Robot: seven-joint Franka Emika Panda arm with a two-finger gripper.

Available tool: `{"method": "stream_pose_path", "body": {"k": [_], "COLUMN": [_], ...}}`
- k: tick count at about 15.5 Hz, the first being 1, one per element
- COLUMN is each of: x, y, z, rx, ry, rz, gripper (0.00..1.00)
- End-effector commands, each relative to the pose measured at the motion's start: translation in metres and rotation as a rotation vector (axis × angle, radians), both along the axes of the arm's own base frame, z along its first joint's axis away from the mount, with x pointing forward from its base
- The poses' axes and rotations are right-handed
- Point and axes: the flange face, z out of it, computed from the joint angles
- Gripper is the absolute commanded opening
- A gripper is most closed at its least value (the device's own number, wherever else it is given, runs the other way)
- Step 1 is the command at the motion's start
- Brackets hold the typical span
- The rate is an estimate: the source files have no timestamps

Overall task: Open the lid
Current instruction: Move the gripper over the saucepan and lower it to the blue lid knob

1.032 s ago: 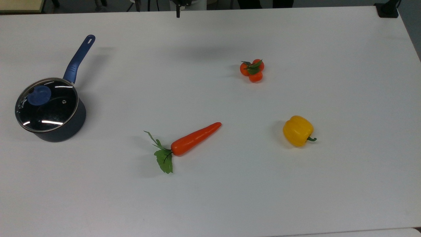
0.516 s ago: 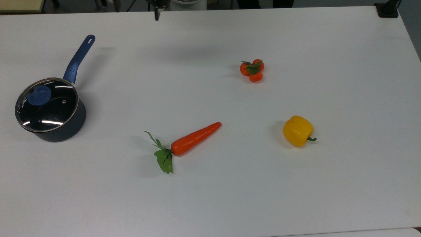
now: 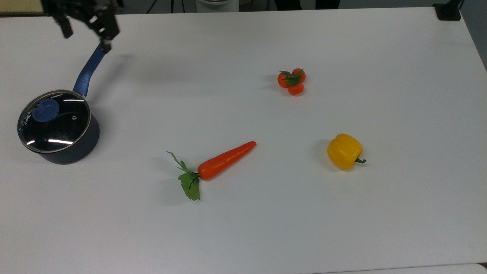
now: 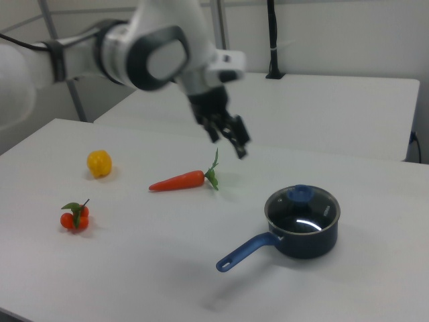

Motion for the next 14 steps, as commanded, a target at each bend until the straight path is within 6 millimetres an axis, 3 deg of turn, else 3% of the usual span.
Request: {"method": "stream_pose_path", "body": {"k": [1,6,14], "x": [0.001,0.022,0.041], "y": [-0.051,-0.091,-0.104], "z": [-0.02,-0.073,-0.126], "rx": [0.022,-0.011,-0.054], "ry": [-0.061,-0.123,-0.155], "rz": [-0.083,-0.121,-0.066], "gripper": [1.0,1.0,1.0]}}
